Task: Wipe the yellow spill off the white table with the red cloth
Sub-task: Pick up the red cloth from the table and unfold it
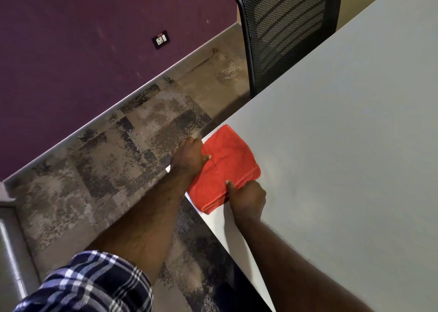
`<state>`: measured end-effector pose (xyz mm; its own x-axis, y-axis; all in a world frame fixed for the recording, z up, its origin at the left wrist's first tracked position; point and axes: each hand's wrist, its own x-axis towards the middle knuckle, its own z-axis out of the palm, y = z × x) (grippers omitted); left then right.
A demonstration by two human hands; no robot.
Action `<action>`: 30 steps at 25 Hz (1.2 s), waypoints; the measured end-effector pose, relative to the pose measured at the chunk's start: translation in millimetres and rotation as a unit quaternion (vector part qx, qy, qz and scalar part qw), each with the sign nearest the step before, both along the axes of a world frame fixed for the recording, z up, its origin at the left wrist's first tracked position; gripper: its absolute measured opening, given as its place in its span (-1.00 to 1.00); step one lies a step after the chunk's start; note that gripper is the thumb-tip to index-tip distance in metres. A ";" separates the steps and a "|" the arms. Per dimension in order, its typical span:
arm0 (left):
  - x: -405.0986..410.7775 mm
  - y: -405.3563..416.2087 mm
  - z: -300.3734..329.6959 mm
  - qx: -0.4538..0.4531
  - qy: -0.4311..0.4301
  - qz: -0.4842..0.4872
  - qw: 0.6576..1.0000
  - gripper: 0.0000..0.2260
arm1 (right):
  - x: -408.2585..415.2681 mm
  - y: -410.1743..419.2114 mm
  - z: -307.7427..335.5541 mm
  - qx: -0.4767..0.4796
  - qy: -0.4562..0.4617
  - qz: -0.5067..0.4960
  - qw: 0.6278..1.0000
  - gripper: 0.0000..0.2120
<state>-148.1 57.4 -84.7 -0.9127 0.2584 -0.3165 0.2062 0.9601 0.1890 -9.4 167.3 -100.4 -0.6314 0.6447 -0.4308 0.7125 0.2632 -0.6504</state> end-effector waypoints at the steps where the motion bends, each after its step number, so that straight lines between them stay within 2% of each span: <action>1: 0.9 -0.1 -1.1 -0.010 0.008 -0.005 1.000 -0.60 | -1.2 -0.2 -0.7 0.002 -0.011 0.005 1.000 -0.61; 5: 4.9 -2.5 -1.7 -0.006 0.021 -0.008 1.000 -0.68 | -6.9 -4.4 2.8 -0.014 -0.005 -0.003 1.000 -0.80; 8: 12.6 -8.3 3.7 0.015 0.023 0.015 1.000 -0.72 | -7.4 -0.8 9.6 -0.015 0.010 0.017 1.000 -0.85; 12: 36.6 -15.9 20.8 0.076 0.063 0.062 0.993 -0.74 | 3.8 11.8 28.1 0.008 0.051 0.058 0.997 -0.78; 16: 70.7 -18.0 46.4 0.181 0.092 0.086 0.975 -0.79 | 32.7 17.3 66.1 0.029 0.131 0.072 0.988 -0.61; 19: 102.6 -18.7 66.5 0.254 0.085 0.092 0.959 -0.80 | 59.5 20.0 95.1 0.044 0.142 0.066 0.987 -0.87; 21: 127.9 -15.4 79.8 0.283 0.089 0.076 0.952 -0.80 | 86.1 23.4 113.7 0.069 0.127 0.061 0.988 -0.95; 25: 178.1 -4.2 90.8 0.328 0.094 0.025 0.940 -0.79 | 153.5 26.2 141.6 0.102 0.144 0.031 0.984 -0.91; 30: 243.6 33.8 98.5 0.337 0.045 -0.070 0.938 -0.75 | 242.0 49.6 147.6 0.158 0.127 -0.053 0.978 -0.87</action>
<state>95.6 91.2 13.7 -0.8701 0.4913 0.0379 0.3648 0.5905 0.7199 232.6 216.9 47.2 -0.6148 0.7878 -0.0383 0.5729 0.4127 -0.7082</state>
